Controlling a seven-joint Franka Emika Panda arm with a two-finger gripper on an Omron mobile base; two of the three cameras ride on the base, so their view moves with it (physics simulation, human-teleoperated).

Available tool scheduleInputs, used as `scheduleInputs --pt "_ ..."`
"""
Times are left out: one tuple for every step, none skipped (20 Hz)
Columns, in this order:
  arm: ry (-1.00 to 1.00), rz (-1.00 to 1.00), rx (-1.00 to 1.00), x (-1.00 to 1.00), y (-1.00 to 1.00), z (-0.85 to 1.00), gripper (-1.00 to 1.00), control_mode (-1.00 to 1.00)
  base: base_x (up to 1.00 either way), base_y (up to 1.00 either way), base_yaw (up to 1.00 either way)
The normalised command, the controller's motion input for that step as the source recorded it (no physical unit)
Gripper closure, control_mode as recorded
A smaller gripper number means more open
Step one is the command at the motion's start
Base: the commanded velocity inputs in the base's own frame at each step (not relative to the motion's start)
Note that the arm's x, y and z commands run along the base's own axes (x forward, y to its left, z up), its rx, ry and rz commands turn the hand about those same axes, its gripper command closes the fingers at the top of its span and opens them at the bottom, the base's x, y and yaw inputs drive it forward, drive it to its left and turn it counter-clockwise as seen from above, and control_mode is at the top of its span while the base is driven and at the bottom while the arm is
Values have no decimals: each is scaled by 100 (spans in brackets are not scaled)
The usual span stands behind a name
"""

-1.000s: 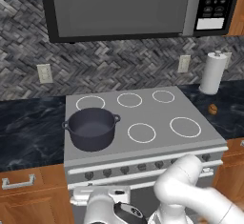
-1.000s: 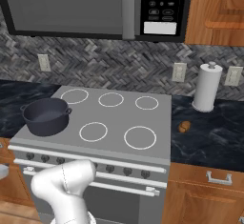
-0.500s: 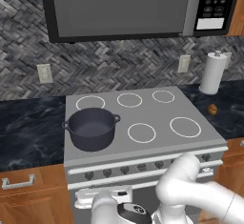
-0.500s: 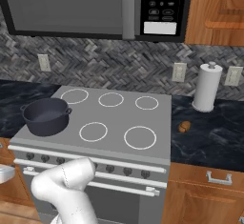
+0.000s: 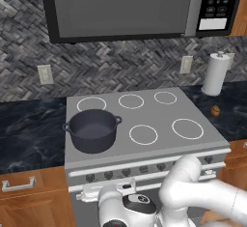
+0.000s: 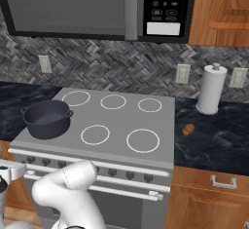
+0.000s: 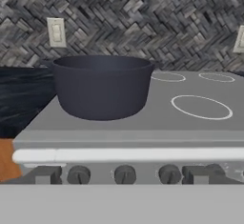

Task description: Turn on the burner for the pot on the stove. Wait thirty seconds for the pot to heat up. Then add the potato to the pot.

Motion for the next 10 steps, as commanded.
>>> scheduleInputs --pt "-3 2 0 0 0 -14 -100 -100 0 0 0" --pt "-2 3 0 0 0 -18 -100 -100 0 0 0" --pt "-1 4 0 0 0 -21 -100 -100 0 0 0" --pt "-1 4 0 0 0 -24 -100 -100 0 0 0" --pt "-2 4 0 0 0 -24 -100 -100 0 0 0" --pt "-2 4 0 0 0 -24 -100 -100 0 0 0" --pt "0 3 -2 0 0 -29 -100 -100 0 0 0" --pt "0 1 -4 0 1 -36 -100 -100 0 0 0" --pt "0 2 -5 0 1 -39 -100 -100 0 0 0" --pt "0 2 -4 0 0 -41 -100 -100 0 0 0"
